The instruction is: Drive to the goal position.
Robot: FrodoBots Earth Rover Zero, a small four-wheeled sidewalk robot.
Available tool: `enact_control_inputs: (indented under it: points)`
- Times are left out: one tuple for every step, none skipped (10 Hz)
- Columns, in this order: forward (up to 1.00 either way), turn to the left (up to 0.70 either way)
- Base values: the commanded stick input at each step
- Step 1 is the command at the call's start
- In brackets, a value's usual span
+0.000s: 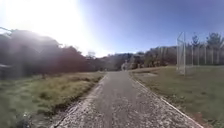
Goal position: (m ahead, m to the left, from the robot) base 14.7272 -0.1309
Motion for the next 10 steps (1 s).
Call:
enact_control_inputs:
  points:
    - [0.5, 0.0]
    - [0.5, 0.0]
    - [0.5, 0.0]
    - [0.5, 0.0]
    - [0.5, 0.0]
    - [0.5, 0.0]
    - [0.5, 0.0]
    - [0.5, 0.0]
    - [0.5, 0.0]
    - [0.5, 0.0]
